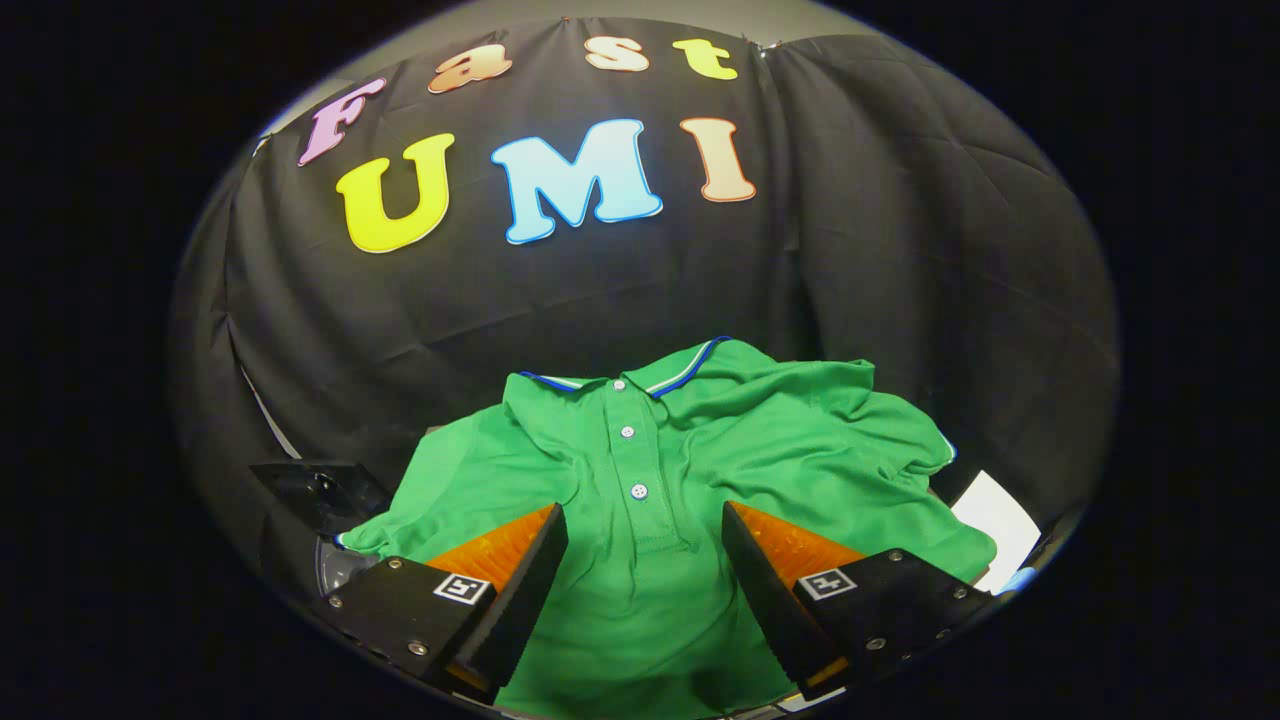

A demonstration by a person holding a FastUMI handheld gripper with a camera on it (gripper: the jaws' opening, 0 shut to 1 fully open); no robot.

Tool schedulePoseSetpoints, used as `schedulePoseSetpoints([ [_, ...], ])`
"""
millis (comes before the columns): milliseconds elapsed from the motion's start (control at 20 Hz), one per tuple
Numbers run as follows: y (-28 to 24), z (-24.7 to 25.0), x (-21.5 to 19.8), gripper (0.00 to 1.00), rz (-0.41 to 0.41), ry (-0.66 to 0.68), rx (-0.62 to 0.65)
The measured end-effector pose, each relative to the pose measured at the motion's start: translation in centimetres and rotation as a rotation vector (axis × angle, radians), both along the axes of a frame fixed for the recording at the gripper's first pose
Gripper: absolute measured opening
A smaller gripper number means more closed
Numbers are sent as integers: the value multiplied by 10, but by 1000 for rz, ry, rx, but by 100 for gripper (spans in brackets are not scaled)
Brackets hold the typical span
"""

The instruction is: Put the clothes into the washing machine and then close the washing machine lid.

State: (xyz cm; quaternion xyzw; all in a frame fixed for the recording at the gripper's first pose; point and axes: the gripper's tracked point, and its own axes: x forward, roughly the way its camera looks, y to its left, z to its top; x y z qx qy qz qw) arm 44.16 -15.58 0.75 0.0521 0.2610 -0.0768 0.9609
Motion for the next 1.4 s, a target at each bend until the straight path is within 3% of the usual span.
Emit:
schedulePoseSetpoints([
  [600,-8,-15,7,93,-49,81,-12],
  [850,-7,-18,5,82,-26,77,-76],
  [1050,-8,-18,6,79,-37,74,-72],
  [1150,-11,-18,6,73,-56,91,-70],
  [1300,-18,-20,6,35,-89,136,-106],
  [1400,-15,-17,7,7,-56,141,-171],
])
